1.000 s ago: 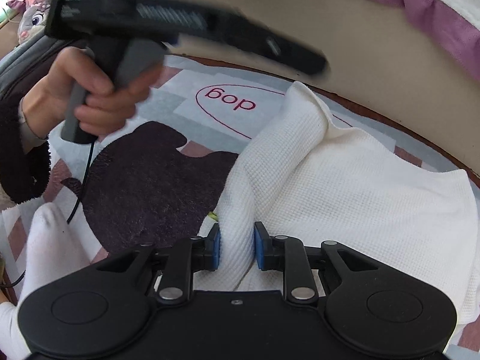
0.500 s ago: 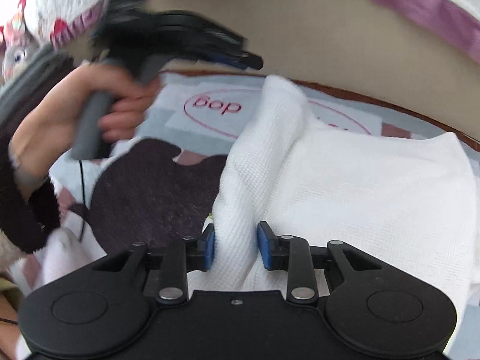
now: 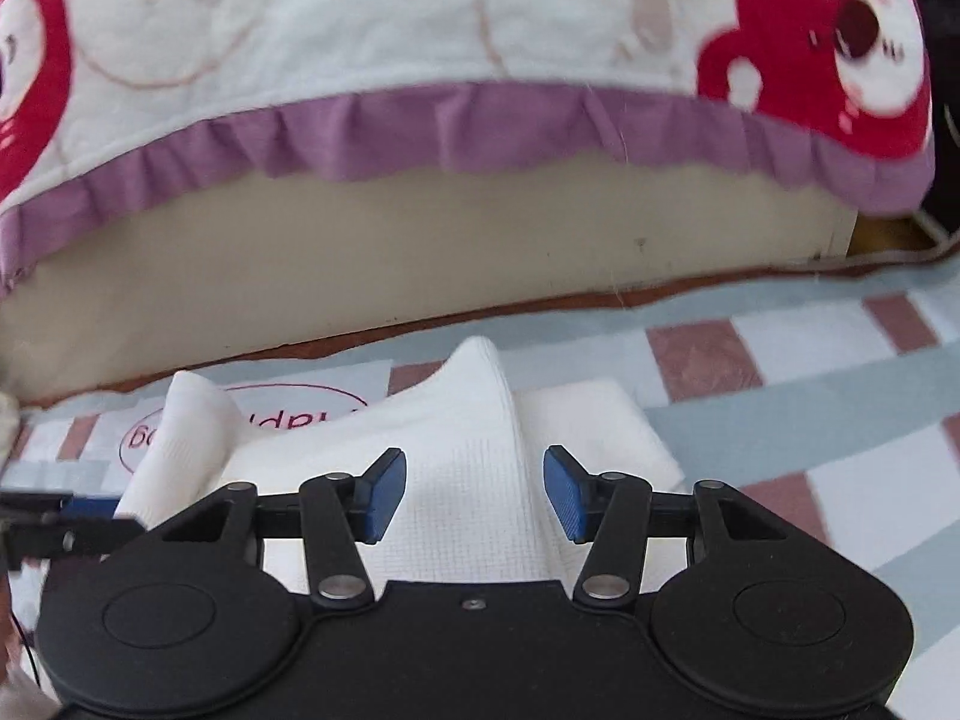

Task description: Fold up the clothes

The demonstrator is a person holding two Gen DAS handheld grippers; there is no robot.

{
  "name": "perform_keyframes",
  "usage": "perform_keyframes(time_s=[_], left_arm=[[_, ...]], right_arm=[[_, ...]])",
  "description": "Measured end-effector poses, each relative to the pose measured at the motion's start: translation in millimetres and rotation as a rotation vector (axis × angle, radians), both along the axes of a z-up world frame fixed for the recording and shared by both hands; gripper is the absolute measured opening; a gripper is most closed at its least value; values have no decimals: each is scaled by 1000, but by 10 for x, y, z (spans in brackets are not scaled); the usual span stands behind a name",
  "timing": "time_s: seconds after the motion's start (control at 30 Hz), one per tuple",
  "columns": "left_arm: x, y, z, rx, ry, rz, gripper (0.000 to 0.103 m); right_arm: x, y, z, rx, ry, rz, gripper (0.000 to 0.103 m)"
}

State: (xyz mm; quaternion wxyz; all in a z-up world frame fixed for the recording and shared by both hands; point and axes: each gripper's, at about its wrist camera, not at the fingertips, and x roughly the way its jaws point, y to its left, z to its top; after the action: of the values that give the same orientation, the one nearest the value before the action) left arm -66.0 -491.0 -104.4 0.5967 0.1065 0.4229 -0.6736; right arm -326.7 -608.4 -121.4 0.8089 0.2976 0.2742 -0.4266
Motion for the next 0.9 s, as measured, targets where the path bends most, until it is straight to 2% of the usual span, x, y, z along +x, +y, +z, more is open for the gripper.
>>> perform_keyframes(time_s=[0.03,0.07,0.1,0.17,0.23,0.27,0.33,0.37,0.4,0.47,0.5,0.57,0.63,0.7,0.8,0.83,0.9], left_arm=[[15,45,7,-4,-74,49,71],[22,56,-24,10,-150,77,62],[23,51,-72,29,-223,92,57],[166,96,-149,47,-167,113,53],[205,173,-121,62,-163,144,53],[214,214,-99,70,-167,161,52],[176,320,-5,42,-184,174,50],[167,393,54,12,-146,160,50],[145,463,110,-19,-90,133,50],[65,579,194,-70,24,52,53],[-14,586,200,-75,64,-9,53],[-176,539,160,-67,109,-95,53],[-234,515,67,-87,149,-116,57],[-199,508,-51,-83,186,-96,60],[-174,517,-112,-12,168,-109,59],[-179,525,-98,18,141,-116,58],[-233,556,-78,90,8,-101,56]], right_arm=[[23,-36,-63,-2,5,16,57],[54,-68,-130,-11,17,38,51],[85,-70,-163,-39,35,57,29],[134,-27,-156,-115,84,69,9],[148,32,-80,-182,148,34,6],[154,61,-42,-215,180,16,0],[166,36,-75,-243,302,-46,0],[144,-12,-103,-212,343,-91,0],[95,26,-53,-194,308,-109,5],[-35,207,141,-173,146,-110,13],[-66,328,229,-168,82,-84,25],[-44,581,277,-165,29,-4,47],[12,783,253,-158,8,80,48],[126,871,119,-145,59,150,50],[260,959,-103,-147,214,182,50],[247,1010,-151,-160,251,194,50],[206,1101,-247,-180,332,199,53]])
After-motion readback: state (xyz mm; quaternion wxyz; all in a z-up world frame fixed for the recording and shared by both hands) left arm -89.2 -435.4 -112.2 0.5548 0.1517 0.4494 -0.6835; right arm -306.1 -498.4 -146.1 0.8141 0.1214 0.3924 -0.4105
